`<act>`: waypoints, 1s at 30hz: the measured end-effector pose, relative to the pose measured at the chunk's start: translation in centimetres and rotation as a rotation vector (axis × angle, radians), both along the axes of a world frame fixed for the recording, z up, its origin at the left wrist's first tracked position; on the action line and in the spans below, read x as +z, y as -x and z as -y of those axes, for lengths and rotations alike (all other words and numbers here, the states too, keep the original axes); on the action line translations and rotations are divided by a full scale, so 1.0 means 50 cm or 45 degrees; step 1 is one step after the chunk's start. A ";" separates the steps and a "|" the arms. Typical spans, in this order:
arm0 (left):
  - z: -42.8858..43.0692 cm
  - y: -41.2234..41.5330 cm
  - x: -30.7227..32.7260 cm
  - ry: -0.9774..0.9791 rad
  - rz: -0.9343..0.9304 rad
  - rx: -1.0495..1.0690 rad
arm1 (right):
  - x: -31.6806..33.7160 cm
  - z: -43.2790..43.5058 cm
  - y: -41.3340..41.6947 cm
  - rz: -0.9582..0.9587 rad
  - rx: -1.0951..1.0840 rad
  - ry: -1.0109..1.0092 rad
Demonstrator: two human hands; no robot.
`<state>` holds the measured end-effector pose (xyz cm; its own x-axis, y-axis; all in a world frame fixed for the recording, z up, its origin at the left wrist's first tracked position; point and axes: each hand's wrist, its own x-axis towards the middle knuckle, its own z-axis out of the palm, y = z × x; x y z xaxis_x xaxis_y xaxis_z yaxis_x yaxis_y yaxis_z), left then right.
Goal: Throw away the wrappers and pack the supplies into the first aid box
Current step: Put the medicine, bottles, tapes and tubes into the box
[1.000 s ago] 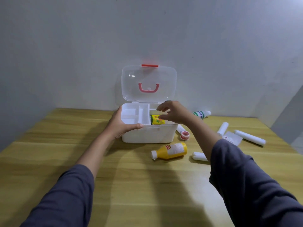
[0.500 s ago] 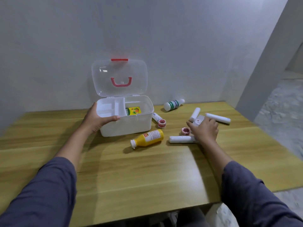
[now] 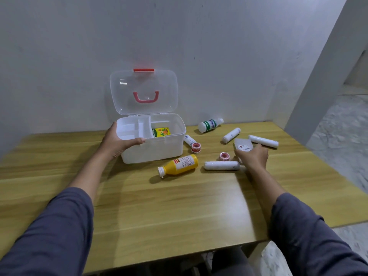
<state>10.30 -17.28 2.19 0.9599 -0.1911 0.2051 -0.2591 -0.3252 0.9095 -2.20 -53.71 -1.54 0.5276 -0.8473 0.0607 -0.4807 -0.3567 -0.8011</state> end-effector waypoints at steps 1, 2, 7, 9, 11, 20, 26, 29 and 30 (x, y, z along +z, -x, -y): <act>-0.001 0.000 0.001 0.000 -0.008 0.006 | -0.001 0.000 0.009 0.074 -0.011 -0.028; -0.002 0.001 0.001 0.001 -0.011 0.008 | -0.002 0.001 0.018 0.157 -0.013 -0.044; -0.002 0.004 0.002 0.030 -0.018 0.005 | 0.030 -0.016 0.059 0.483 0.121 0.061; -0.002 0.003 0.003 0.039 -0.019 -0.003 | 0.060 -0.033 0.056 0.535 0.220 0.119; -0.003 0.004 0.003 0.040 -0.025 -0.004 | 0.090 -0.052 0.039 0.537 0.358 0.183; 0.001 0.003 0.001 0.090 -0.019 -0.023 | 0.202 -0.166 -0.084 0.261 1.072 0.246; 0.001 0.002 0.000 0.083 -0.012 -0.020 | 0.216 -0.222 -0.183 -0.221 1.343 0.622; -0.003 -0.002 -0.002 0.067 -0.016 -0.029 | 0.212 -0.250 -0.220 -0.311 1.406 0.678; -0.004 -0.003 -0.003 0.062 -0.014 -0.034 | 0.209 -0.258 -0.231 -0.339 1.428 0.692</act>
<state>10.44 -17.09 2.03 0.9569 -0.2066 0.2041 -0.2568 -0.2735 0.9270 9.37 -40.83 8.93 0.9847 0.1695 0.0406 0.1729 -0.9207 -0.3500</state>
